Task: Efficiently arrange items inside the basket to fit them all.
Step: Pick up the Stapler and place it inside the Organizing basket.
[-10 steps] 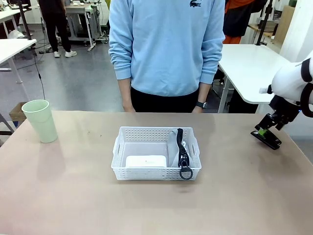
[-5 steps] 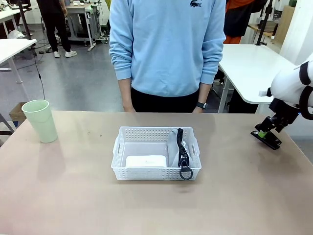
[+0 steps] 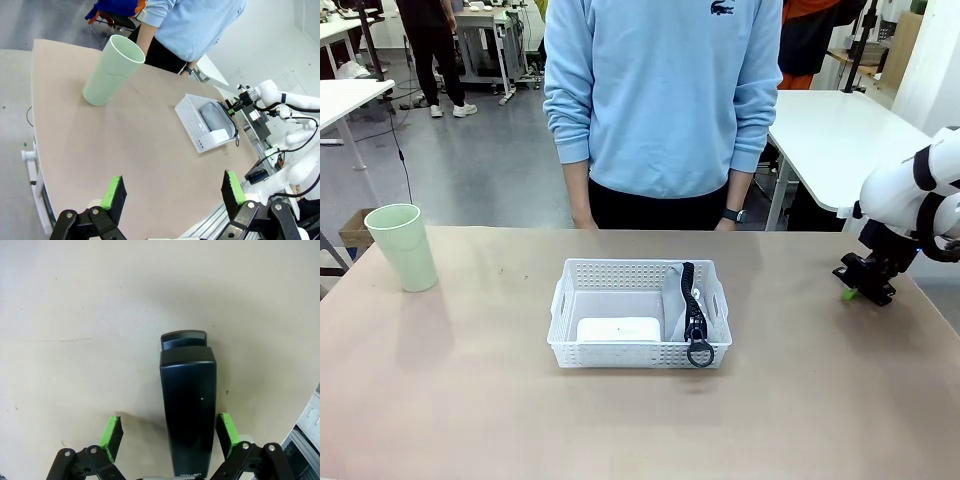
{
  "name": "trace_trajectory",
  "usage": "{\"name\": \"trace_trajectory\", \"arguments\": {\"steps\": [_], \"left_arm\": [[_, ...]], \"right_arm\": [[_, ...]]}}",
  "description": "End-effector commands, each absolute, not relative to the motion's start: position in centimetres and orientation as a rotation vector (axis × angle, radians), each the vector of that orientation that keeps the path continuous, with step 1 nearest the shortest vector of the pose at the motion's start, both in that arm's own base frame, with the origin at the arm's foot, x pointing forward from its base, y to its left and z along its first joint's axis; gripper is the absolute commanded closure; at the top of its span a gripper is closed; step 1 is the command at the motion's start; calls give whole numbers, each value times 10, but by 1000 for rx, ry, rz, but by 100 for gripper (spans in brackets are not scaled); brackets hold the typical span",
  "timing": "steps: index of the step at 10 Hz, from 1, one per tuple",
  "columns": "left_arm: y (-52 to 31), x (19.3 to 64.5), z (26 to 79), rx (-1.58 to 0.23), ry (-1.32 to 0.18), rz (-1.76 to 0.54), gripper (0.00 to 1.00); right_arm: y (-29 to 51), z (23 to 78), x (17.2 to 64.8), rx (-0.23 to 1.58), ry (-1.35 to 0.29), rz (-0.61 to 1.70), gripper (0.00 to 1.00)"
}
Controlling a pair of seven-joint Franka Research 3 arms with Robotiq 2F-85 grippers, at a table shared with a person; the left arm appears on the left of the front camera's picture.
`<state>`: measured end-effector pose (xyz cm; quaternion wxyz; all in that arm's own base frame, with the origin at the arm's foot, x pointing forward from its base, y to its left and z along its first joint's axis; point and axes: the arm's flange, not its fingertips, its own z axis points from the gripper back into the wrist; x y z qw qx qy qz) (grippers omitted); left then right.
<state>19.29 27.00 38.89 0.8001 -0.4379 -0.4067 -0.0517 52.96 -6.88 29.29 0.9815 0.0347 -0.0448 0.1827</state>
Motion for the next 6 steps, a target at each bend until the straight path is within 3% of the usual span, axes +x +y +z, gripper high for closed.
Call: {"name": "trace_trajectory", "arguments": {"steps": [1, 2, 3, 4, 6], "left_arm": [[267, 193, 390, -947, -901, -117, 0], [267, 193, 390, -947, -901, -117, 0], [267, 193, 390, -947, -901, -117, 0], [267, 193, 390, -947, -901, -117, 0], [267, 193, 390, -947, -901, -117, 0]], "right_arm": [[-74, 298, 531, 36, -112, 393, 0], [-73, 299, 531, 35, -95, 396, 47], [-73, 299, 531, 34, -87, 390, 60], [-71, 299, 531, 29, -78, 388, 100], [-71, 302, 532, 30, -99, 384, 100]]}}
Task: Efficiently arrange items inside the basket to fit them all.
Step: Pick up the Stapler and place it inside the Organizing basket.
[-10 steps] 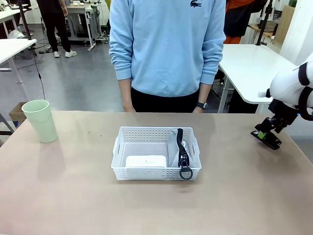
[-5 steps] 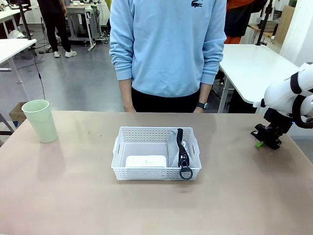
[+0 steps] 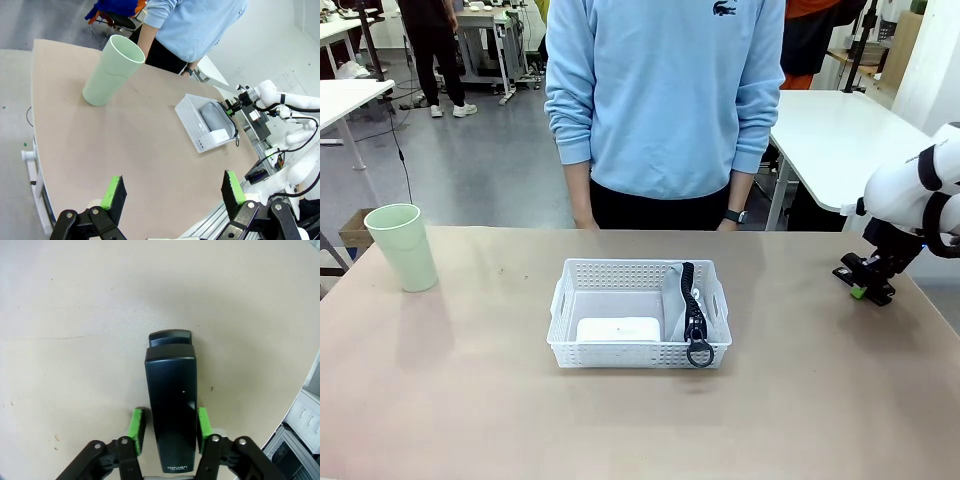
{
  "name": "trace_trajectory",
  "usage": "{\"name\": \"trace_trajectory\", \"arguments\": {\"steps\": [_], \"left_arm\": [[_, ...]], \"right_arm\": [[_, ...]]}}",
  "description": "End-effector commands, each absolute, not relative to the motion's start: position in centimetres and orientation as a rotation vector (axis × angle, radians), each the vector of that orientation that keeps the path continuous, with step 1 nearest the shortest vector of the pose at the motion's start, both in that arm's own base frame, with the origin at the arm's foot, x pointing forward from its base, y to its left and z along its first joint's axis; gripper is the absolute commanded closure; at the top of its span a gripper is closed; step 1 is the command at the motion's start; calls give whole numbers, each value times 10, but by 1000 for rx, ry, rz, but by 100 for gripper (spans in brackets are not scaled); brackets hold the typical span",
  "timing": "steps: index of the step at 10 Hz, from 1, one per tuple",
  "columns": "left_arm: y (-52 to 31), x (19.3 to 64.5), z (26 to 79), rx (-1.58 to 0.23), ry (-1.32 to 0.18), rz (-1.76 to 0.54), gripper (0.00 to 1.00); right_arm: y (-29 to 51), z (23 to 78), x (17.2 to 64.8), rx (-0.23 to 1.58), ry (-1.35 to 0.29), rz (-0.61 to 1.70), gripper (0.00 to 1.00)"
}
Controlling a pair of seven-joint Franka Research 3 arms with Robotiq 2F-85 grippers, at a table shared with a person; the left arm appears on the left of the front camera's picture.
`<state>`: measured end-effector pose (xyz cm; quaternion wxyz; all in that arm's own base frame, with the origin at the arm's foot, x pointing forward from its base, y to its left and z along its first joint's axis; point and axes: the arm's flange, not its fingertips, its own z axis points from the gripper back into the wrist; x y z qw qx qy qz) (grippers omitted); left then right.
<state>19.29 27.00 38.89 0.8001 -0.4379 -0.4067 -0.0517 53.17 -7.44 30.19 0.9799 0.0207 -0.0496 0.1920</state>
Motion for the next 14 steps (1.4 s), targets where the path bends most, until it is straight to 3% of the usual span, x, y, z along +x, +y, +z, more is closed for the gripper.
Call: {"name": "trace_trajectory", "arguments": {"steps": [1, 3, 8, 11, 14], "left_arm": [[267, 193, 390, -947, -901, -117, 0], [267, 193, 390, -947, -901, -117, 0], [267, 193, 390, -947, -901, -117, 0], [267, 193, 390, -947, -901, -117, 0], [267, 193, 390, -947, -901, -117, 0]], "right_arm": [[-70, 303, 532, 32, -98, 385, 85], [-71, 303, 532, 46, -102, 388, 100], [-69, 331, 523, 80, -121, 314, 100], [-24, 433, 461, 86, -105, 222, 100], [18, 454, 395, 115, -64, 263, 100]]}}
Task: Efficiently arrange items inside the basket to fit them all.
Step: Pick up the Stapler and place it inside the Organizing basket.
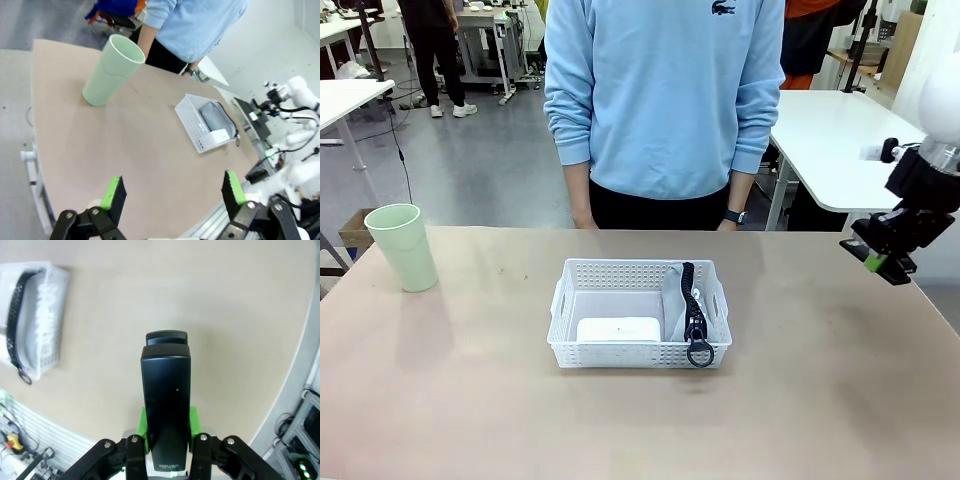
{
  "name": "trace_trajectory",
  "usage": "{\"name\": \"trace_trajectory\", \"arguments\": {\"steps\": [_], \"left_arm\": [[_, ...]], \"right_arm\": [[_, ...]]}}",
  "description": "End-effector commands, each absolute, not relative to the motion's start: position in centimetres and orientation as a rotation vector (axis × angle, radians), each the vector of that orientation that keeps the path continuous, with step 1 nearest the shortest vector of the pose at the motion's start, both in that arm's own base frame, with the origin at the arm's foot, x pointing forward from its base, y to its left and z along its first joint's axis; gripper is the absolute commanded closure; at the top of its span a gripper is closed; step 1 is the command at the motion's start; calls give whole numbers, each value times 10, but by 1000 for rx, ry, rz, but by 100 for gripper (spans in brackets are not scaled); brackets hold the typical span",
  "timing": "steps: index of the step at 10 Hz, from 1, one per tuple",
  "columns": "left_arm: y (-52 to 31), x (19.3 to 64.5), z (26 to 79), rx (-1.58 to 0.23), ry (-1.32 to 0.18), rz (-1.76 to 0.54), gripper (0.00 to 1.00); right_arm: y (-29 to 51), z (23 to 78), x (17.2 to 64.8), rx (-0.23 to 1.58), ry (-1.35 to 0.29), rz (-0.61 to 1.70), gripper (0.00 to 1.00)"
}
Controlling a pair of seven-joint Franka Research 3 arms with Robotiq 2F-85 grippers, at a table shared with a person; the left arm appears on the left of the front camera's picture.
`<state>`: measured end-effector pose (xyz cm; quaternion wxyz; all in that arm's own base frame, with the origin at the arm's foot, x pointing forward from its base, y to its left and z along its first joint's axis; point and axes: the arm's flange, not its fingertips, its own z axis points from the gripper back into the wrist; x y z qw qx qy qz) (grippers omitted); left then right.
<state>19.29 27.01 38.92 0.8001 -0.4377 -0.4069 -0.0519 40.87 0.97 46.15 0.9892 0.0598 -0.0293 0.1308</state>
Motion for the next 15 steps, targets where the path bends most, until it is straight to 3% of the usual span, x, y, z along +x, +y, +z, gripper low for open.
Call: {"name": "trace_trajectory", "arguments": {"steps": [1, 2, 3, 6, 7, 9, 15], "left_arm": [[267, 193, 390, -947, -901, -117, 0], [267, 193, 390, -947, -901, -117, 0], [267, 193, 390, -947, -901, -117, 0], [267, 193, 390, -947, -901, -117, 0], [267, 193, 390, -947, -901, -117, 0], [267, 193, 390, -947, -901, -117, 0], [267, 193, 390, -947, -901, -117, 0]], "right_arm": [[22, 454, 379, 136, -89, 262, 100], [17, 453, 373, 153, -133, 224, 100], [20, 461, 390, 123, -60, 280, 100], [20, 461, 390, 123, -60, 280, 100], [20, 455, 381, 127, -63, 277, 63], [92, 477, 379, 9, -188, 397, 63], [324, 466, 393, -23, -252, 892, 63]]}}
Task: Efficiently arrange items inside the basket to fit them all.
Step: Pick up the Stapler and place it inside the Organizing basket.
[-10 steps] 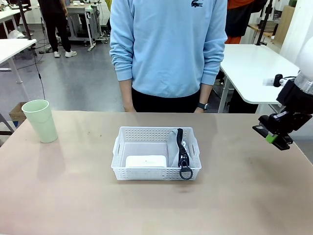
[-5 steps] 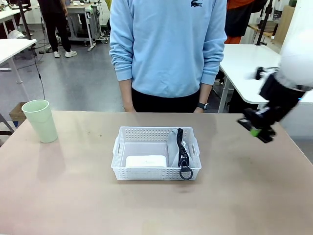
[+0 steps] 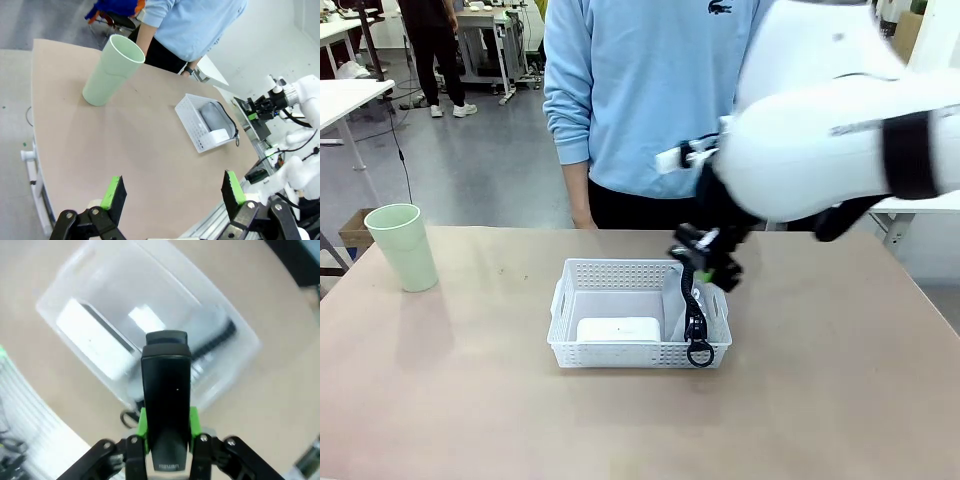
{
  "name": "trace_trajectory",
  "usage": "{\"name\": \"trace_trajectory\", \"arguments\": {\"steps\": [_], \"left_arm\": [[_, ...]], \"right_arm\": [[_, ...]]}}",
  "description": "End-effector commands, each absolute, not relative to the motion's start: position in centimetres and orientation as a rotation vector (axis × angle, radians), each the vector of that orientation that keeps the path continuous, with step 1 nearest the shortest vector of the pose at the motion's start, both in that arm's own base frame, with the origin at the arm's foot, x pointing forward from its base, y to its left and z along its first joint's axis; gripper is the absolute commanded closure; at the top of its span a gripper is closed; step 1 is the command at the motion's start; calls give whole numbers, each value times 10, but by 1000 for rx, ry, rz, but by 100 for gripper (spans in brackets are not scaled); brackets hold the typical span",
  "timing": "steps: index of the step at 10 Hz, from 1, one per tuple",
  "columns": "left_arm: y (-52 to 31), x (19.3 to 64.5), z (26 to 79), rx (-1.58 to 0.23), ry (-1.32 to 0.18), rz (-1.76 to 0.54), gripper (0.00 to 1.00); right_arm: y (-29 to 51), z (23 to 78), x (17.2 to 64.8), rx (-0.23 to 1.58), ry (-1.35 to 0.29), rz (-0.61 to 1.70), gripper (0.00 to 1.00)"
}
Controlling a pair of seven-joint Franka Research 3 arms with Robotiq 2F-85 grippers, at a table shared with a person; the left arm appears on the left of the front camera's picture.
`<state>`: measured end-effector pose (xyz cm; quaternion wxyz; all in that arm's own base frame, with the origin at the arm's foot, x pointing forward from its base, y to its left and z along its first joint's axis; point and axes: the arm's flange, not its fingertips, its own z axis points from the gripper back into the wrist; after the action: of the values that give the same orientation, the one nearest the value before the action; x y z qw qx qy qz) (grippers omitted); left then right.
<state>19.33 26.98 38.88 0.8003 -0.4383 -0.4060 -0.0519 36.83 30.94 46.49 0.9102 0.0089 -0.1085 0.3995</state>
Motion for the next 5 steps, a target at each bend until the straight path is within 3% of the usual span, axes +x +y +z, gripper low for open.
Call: {"name": "trace_trajectory", "arguments": {"steps": [1, 5], "left_arm": [[267, 193, 390, -947, -901, -117, 0], [267, 193, 390, -947, -901, -117, 0]], "right_arm": [[358, 457, 396, -40, -245, 979, 63], [416, 415, 412, 21, -194, 1064, 63]]}}
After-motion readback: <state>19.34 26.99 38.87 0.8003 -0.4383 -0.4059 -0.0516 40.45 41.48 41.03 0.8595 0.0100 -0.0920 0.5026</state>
